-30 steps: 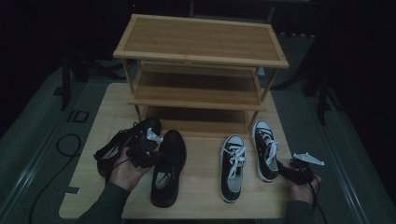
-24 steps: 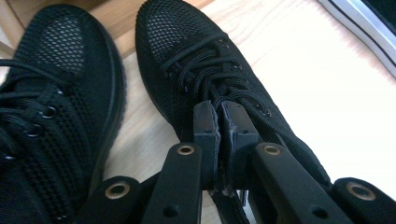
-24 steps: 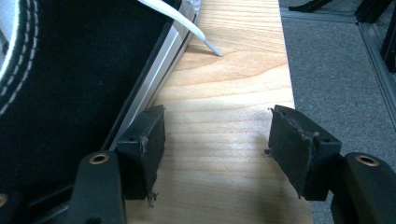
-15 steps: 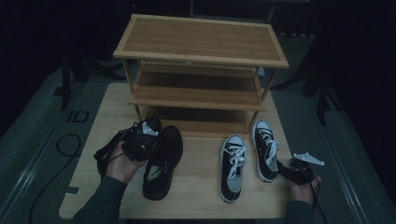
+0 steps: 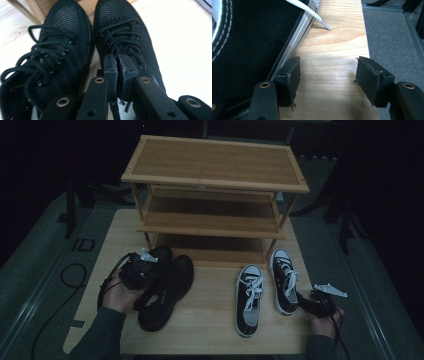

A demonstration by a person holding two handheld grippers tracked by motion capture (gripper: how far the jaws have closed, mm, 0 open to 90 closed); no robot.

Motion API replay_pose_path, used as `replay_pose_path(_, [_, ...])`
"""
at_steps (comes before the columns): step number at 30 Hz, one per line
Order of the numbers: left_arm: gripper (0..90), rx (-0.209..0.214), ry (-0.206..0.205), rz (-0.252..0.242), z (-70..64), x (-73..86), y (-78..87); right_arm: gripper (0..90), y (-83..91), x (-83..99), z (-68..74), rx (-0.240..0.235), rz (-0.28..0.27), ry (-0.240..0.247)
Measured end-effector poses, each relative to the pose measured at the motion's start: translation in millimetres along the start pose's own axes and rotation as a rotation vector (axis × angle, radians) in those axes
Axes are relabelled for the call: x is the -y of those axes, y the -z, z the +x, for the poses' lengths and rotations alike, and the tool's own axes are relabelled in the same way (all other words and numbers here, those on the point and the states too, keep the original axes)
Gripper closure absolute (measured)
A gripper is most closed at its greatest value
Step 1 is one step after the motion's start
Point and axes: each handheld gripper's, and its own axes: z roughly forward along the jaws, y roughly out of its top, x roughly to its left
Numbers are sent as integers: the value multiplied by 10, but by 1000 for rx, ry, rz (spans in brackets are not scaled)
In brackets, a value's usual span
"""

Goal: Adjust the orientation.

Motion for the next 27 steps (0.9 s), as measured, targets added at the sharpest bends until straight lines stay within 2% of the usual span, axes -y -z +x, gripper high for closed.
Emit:
replay_pose_path(5, [858,8,-20,10,39,65,48,357,0,0,0,0,0,0])
replay_pose_path(10, [859,-7,-5,10,105,117,88,357,0,0,0,0,0,0])
replay_pose_path(15, [858,-31,-9,29,151,165,123,357,0,0,0,0,0,0])
replay_pose_path(18, [858,-38,6,24,187,201,144,358,0,0,1,1,0,0])
replay_pose_path(20, [858,-25,10,13,200,220,143,358,0,0,1,1,0,1])
replay_pose_path(23, [855,-8,-10,10,170,228,132,357,0,0,1,1,0,0])
replay_pose_path(27, [846,19,-13,4,158,244,120,358,0,0,1,1,0,1])
